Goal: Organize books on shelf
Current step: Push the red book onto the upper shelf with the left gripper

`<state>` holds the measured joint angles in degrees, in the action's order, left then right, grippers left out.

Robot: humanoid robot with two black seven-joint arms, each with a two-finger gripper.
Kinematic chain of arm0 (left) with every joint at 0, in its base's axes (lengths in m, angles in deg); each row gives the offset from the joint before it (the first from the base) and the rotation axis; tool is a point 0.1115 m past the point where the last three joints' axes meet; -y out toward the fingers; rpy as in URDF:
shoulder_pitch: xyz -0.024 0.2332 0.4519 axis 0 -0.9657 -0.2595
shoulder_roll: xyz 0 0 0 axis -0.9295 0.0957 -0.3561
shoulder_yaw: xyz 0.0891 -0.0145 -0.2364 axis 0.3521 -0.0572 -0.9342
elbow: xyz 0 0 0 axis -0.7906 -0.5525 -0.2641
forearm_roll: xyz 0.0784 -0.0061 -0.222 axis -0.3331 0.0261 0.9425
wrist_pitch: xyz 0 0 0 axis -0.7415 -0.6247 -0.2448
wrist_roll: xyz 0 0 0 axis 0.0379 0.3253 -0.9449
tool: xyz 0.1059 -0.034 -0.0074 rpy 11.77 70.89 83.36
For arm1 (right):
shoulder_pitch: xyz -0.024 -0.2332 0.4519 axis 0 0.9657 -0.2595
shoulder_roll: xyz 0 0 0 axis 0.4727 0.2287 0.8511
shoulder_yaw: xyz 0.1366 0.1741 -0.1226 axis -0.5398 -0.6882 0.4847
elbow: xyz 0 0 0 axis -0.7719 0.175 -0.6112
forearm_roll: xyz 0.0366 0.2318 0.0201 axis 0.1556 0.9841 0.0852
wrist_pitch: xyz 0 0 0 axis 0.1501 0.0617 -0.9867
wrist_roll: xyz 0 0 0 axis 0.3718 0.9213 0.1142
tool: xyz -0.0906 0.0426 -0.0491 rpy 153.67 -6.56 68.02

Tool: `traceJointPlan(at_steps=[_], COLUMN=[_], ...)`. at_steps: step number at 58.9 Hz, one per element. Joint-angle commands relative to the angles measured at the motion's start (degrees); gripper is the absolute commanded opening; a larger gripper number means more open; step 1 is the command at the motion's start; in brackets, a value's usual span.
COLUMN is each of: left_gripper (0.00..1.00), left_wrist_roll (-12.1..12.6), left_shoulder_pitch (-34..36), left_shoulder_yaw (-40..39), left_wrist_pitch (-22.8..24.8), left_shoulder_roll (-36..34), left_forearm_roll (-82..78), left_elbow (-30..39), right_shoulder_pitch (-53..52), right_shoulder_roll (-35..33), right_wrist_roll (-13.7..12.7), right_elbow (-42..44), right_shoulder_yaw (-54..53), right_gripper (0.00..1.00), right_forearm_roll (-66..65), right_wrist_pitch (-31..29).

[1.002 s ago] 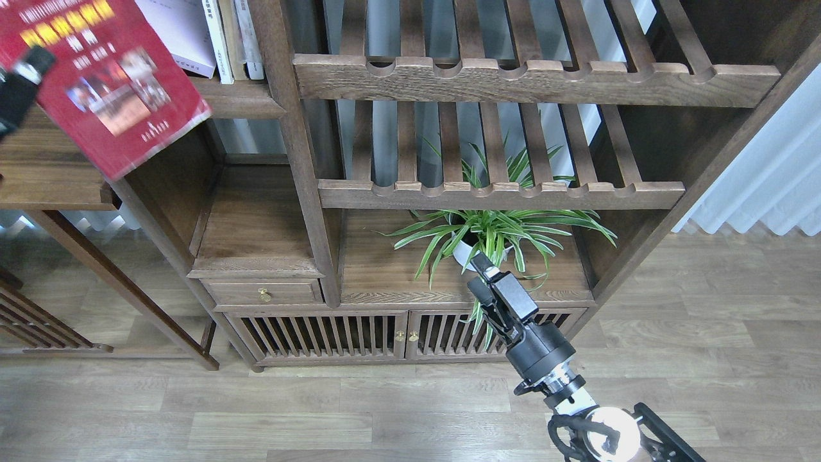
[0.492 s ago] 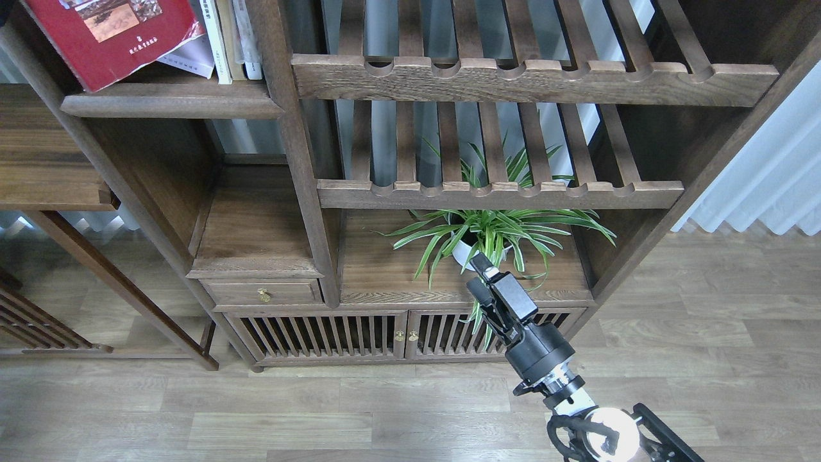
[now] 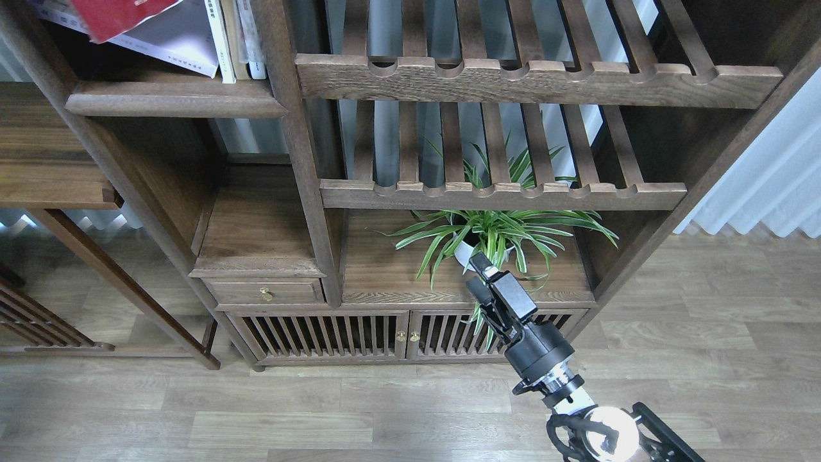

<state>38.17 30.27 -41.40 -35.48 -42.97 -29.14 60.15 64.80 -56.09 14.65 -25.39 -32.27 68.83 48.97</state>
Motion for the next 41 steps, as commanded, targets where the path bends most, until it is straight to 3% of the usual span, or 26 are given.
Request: traceJointPlan(at_steps=[1,23,31,41], left_gripper=[0.04,0.04,0.03,0.02], left_wrist_roll=[-0.22,-1.01,-4.00,-4.70], left_shoulder_pitch=[1.97,10.58,11.55,11.64], left_shoulder_yaw=[-0.44,2.46,3.16,3.16], left_wrist_pitch=[0.01,0.01,0.01,0.01], left_shoulder_roll=[2.72,4.65,6.49,8.34], left_forearm_roll=[-2.44,-4.64,-4.82,-5.00], left_elbow=[-3.43,-15.47,-18.20,-18.73], right_shoulder_pitch=[-0.02,-0.46,-0.55,-0.64], right_shoulder_roll=[0.00,0.09,0.35,0.79], right_wrist_roll=[0.00,0.00,0.00,0.00], right_elbow=[-0.01,-0.01,-0.01,-0.01], right_shoulder_yaw=[-0.08,-0.08,-0.08,-0.08], right_gripper=[0.97,0.97,0.97,0.97], right_forearm_roll=[0.00,0.00,0.09,0.09], right_wrist_pitch=[0.00,0.00,0.00,0.00])
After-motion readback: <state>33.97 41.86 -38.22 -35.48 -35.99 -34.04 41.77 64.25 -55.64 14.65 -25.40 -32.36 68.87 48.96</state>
